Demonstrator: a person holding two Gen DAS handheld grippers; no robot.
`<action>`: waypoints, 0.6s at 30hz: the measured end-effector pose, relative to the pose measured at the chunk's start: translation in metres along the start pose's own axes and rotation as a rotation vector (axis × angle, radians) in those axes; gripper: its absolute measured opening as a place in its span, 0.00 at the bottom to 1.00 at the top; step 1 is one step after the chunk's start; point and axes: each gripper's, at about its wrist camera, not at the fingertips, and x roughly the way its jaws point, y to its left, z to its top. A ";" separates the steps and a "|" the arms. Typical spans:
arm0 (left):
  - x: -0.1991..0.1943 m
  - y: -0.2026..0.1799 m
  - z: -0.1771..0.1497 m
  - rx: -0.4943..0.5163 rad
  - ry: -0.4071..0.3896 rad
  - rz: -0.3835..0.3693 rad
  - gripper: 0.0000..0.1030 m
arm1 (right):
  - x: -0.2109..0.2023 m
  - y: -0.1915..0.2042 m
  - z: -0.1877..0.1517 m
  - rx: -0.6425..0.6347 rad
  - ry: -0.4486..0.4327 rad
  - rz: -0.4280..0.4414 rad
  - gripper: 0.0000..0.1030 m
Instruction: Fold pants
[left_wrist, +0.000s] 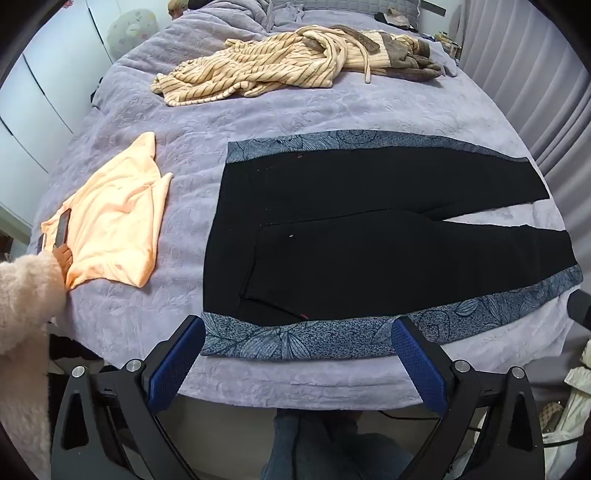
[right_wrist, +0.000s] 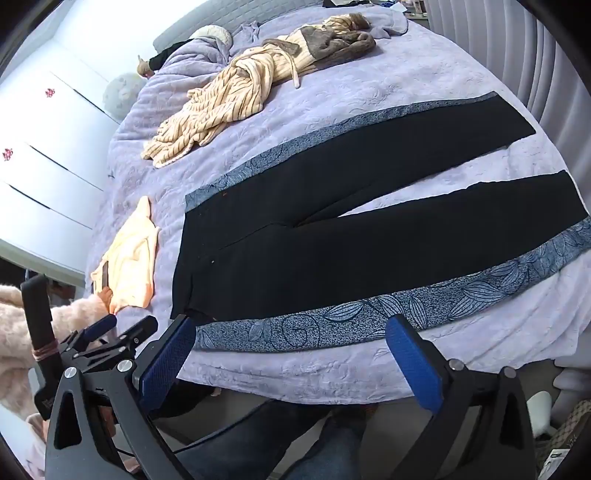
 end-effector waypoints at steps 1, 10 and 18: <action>-0.001 -0.001 0.000 -0.009 -0.006 -0.002 0.98 | 0.000 0.000 0.000 -0.003 0.004 -0.011 1.00; -0.002 -0.004 -0.006 -0.041 0.006 -0.079 0.99 | 0.006 0.007 -0.020 -0.089 0.039 -0.076 1.00; -0.017 -0.010 -0.003 -0.045 -0.039 -0.087 0.99 | 0.007 0.009 -0.019 -0.133 0.070 -0.064 1.00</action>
